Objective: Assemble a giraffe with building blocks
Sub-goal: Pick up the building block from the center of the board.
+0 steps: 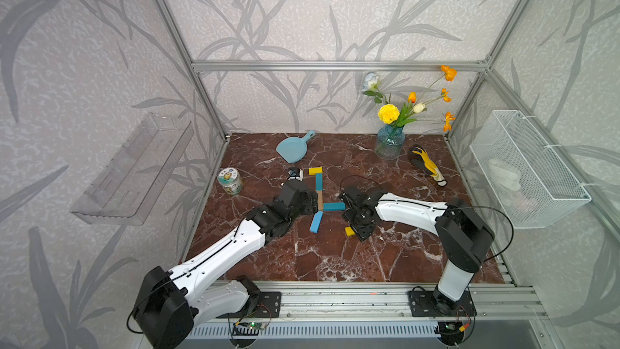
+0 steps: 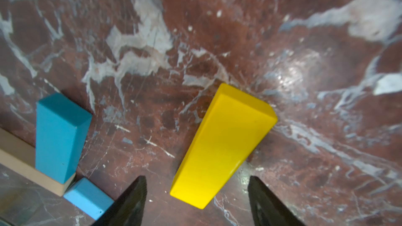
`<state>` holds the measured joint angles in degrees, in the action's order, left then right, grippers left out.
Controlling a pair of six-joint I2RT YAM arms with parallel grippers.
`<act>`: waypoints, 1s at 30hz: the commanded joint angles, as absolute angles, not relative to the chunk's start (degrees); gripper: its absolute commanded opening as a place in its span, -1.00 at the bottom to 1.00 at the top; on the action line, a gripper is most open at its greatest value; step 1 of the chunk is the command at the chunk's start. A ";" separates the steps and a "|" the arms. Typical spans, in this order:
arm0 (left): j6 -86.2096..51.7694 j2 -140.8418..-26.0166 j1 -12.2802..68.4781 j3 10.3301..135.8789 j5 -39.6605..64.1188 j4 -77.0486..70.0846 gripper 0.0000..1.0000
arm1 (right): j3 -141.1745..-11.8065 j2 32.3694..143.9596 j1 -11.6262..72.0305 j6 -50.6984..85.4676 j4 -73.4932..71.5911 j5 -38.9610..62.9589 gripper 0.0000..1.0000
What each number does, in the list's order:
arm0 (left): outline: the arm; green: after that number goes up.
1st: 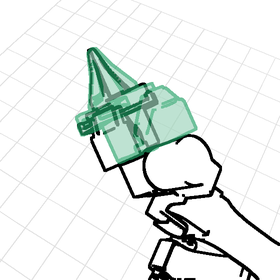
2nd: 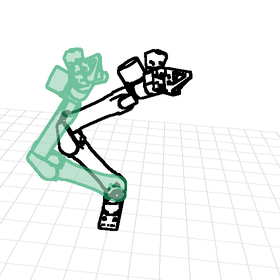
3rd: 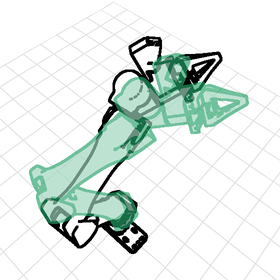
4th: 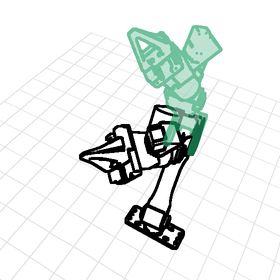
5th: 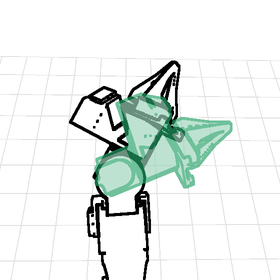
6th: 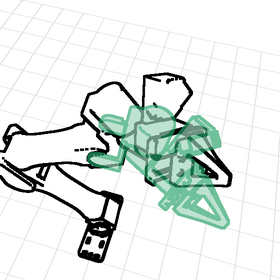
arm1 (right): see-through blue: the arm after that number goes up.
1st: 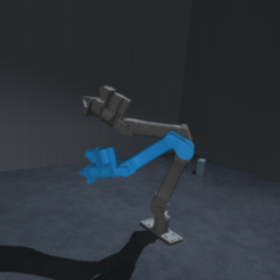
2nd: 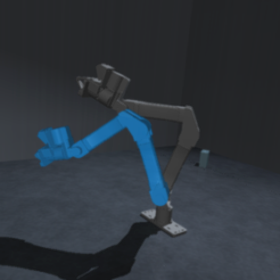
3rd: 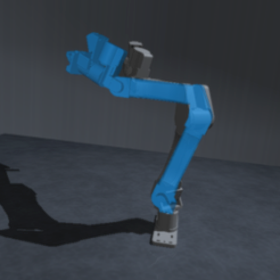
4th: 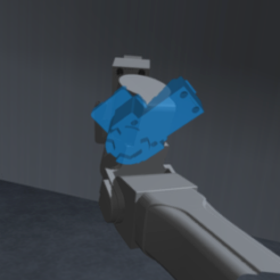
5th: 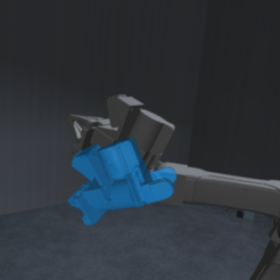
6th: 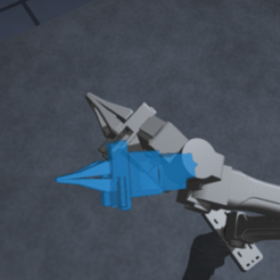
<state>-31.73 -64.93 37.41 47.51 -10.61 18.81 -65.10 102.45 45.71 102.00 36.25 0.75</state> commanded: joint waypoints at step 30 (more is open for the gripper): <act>-31.30 -64.16 37.09 47.88 -11.42 19.34 0.51 | -67.94 103.66 43.51 93.09 44.31 -3.70 -0.43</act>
<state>-31.66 -64.97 37.34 47.51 -10.63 18.83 -66.72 105.89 44.07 98.67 39.51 1.91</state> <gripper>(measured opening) 0.755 0.327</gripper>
